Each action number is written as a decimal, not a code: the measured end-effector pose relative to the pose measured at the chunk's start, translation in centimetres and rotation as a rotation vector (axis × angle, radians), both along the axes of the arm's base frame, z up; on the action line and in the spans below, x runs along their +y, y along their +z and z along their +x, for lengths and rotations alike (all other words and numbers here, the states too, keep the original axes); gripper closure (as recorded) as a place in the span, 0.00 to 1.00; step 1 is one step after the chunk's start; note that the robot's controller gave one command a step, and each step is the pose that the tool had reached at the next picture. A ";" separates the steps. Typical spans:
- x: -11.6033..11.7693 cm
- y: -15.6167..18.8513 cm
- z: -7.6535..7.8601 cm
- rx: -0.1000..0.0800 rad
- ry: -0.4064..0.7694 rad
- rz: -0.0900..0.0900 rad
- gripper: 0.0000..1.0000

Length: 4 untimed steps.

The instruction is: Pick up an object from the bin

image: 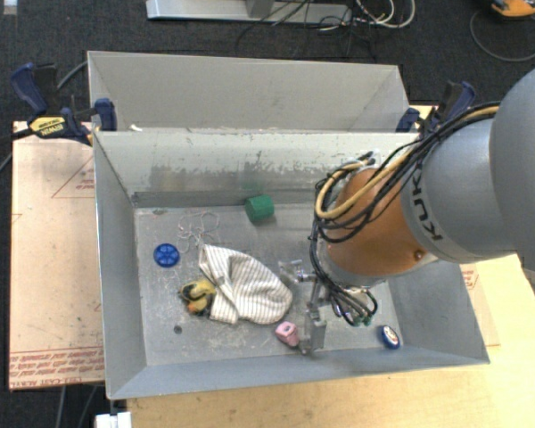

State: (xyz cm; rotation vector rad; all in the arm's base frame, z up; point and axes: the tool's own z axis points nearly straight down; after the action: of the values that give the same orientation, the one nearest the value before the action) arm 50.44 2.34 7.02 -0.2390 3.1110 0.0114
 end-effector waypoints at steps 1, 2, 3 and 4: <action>-1.9 0.2 -1.2 0.003 -0.031 -0.003 0.00; 5.5 0.0 -0.3 -0.005 0.143 -0.001 0.00; 4.4 0.0 1.9 0.001 -0.136 0.000 1.00; 4.4 0.0 1.9 0.002 -0.135 0.000 0.00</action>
Offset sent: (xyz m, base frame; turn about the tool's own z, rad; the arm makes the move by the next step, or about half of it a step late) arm -0.0037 0.0552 -0.0002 -0.1468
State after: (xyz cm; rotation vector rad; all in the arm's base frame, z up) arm 52.34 6.77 7.00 -0.0282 3.1215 0.0093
